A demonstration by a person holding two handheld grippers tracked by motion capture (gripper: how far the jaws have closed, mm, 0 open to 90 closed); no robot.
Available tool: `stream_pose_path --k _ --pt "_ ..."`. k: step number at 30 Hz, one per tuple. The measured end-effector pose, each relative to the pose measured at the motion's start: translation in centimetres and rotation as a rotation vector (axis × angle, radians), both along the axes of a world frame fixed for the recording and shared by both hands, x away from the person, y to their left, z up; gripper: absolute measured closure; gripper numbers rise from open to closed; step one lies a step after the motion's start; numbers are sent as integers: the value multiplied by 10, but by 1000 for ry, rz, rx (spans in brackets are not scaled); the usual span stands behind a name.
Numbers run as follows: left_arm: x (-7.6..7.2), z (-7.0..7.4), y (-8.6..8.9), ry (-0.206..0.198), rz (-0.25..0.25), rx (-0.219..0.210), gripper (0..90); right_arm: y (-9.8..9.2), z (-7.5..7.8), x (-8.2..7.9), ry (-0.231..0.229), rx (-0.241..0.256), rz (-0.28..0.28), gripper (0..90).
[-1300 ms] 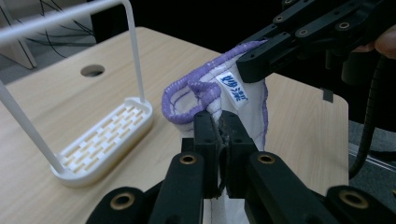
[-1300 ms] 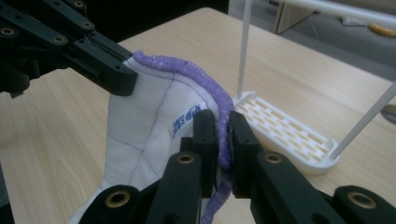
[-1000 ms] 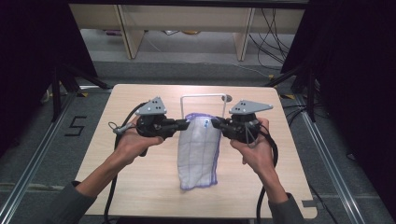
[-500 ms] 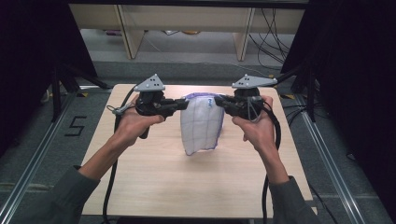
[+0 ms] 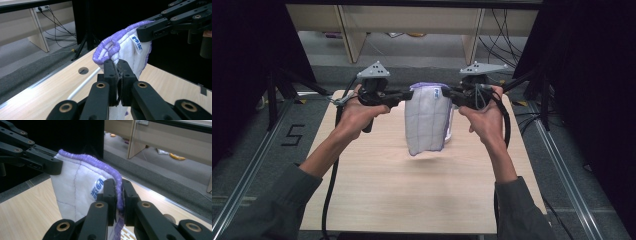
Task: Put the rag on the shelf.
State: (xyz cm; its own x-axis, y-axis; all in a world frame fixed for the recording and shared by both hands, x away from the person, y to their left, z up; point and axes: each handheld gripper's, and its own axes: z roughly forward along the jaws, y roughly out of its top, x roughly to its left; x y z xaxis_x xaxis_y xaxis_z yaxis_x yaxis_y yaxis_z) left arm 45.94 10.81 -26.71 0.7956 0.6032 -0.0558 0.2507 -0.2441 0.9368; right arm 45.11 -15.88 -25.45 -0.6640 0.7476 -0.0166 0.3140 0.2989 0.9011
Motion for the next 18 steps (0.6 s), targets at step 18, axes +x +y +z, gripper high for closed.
stream_pose_path --k 18 --pt "28 20 -9 -13 29 -22 863 -1 20 38 9 46 -62 843"
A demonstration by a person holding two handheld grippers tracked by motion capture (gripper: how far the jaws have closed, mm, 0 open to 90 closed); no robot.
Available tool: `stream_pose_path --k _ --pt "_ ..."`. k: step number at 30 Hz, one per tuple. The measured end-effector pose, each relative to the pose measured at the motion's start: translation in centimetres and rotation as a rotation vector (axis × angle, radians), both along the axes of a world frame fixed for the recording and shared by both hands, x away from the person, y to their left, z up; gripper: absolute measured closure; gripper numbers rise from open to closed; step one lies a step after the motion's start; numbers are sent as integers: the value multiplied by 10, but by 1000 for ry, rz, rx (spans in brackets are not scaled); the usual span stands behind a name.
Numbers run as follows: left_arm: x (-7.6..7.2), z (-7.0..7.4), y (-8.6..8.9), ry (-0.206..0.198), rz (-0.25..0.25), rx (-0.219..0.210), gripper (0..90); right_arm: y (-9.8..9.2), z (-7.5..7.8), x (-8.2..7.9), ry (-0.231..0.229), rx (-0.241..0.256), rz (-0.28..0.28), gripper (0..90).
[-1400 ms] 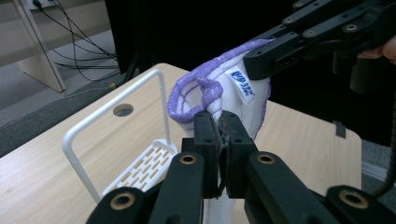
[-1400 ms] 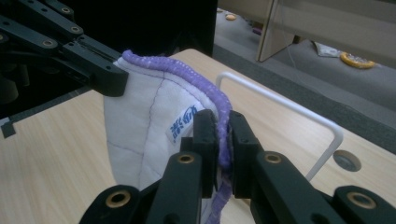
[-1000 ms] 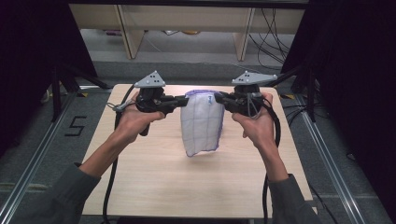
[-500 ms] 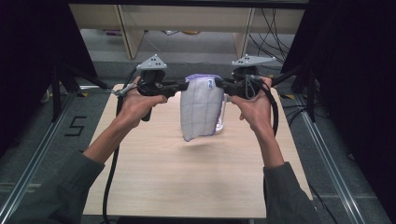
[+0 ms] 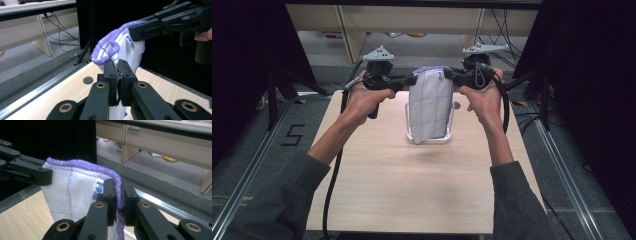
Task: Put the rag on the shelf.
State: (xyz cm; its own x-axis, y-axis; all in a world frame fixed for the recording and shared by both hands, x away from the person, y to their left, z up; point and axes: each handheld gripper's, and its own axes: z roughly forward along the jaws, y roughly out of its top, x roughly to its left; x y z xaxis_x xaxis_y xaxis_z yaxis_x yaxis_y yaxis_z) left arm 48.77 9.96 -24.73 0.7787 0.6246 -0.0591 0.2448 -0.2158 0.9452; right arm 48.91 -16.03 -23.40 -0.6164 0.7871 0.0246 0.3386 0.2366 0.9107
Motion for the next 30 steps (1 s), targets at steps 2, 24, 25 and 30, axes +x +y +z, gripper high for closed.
stream_pose_path --k 2,24,25,30 --pt "4 3 0 2 6 -10 863 0 3 4 -3 10 -9 843" --pt "77 -22 4 64 102 -89 860 18 -11 72 23 1 -103 839" --pt "81 -25 3 73 106 -100 860 18 -13 74 21 -6 -106 838" --pt "92 -35 2 82 121 -94 859 19 -26 85 31 -2 -121 838"
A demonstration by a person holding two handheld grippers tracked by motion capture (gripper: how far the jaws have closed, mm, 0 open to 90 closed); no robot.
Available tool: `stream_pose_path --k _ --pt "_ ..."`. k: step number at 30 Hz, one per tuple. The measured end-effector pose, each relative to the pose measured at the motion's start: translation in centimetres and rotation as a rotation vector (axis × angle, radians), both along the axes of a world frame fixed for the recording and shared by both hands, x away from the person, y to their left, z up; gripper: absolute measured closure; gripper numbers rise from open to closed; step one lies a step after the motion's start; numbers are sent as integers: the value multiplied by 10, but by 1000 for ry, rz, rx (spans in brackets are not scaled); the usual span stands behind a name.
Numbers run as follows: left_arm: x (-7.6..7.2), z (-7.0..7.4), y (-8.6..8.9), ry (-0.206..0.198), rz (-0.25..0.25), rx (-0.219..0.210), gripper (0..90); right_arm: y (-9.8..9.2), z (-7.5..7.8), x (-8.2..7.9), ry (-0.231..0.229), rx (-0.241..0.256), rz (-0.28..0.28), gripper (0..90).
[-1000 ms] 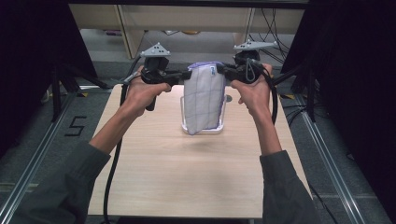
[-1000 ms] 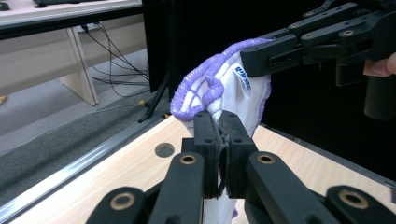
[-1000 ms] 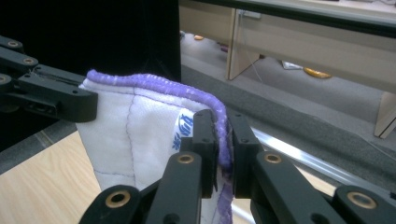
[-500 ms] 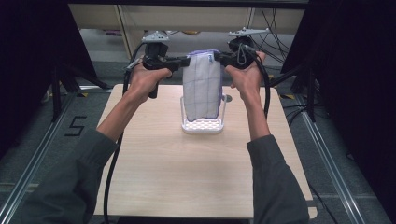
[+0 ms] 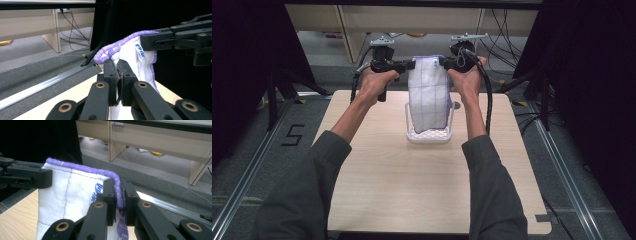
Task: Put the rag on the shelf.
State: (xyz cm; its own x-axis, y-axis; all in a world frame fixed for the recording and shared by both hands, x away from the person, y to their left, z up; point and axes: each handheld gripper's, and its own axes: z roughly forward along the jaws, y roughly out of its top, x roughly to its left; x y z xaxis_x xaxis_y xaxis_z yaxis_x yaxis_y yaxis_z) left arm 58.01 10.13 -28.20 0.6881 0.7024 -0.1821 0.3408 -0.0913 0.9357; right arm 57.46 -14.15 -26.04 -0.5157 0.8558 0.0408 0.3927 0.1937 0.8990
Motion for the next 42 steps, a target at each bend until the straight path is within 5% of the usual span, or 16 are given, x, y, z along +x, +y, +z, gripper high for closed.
stream_pose_path --k 26,40,42 --pt "23 -51 -12 86 55 71 857 2 -55 30 103 -29 -60 818" --pt "22 -77 -12 168 21 113 838 9 -83 37 258 -155 -69 751" --pt "23 -80 -11 179 24 110 826 8 -86 37 251 -157 -70 750"
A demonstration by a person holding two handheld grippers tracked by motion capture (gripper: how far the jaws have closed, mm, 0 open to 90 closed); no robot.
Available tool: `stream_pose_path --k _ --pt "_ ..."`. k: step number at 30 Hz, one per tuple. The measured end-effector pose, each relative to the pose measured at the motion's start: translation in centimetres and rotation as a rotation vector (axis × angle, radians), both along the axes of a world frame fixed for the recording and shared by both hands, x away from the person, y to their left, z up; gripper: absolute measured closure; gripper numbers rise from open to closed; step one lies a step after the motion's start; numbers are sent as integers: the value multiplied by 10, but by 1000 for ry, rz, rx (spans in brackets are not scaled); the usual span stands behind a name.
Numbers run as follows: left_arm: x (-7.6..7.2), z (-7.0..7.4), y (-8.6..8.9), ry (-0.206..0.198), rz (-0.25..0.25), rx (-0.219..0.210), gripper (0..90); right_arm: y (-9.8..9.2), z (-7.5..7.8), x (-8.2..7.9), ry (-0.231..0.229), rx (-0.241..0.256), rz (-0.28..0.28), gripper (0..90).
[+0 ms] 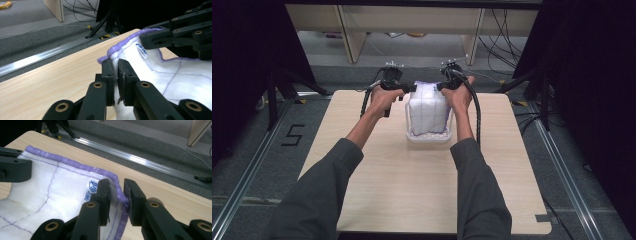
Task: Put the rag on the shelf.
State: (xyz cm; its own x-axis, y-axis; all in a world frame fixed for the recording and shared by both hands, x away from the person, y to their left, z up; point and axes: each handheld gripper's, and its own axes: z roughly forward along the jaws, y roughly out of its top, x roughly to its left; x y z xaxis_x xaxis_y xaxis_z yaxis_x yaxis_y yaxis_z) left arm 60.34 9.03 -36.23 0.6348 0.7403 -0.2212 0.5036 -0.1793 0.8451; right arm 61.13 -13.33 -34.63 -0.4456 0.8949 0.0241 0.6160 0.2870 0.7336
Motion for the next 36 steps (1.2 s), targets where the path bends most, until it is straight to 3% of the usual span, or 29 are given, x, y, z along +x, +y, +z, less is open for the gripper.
stream_pose_path --k 3,5,8,17,23,29,31,36 --pt "1 -3 1 26 -5 -12 734 -2 -1 0 1 12 -11 654" --pt "0 -2 4 25 -21 20 698 -4 1 -1 7 24 -25 624" --pt "0 3 10 19 -1 -15 678 -10 7 -2 -10 34 -33 587" --pt "-11 10 30 14 9 -2 620 -31 15 -17 -41 82 -62 524" --pt "-24 22 36 0 -13 30 559 -42 19 -27 -52 101 -48 467" --pt "-36 26 40 22 -12 19 465 -47 27 -42 -32 131 -41 411" --pt "-41 26 42 24 -23 22 433 -47 31 -48 -59 137 -25 392" --pt "-54 26 45 30 -33 23 383 -43 32 -62 -38 134 4 349"
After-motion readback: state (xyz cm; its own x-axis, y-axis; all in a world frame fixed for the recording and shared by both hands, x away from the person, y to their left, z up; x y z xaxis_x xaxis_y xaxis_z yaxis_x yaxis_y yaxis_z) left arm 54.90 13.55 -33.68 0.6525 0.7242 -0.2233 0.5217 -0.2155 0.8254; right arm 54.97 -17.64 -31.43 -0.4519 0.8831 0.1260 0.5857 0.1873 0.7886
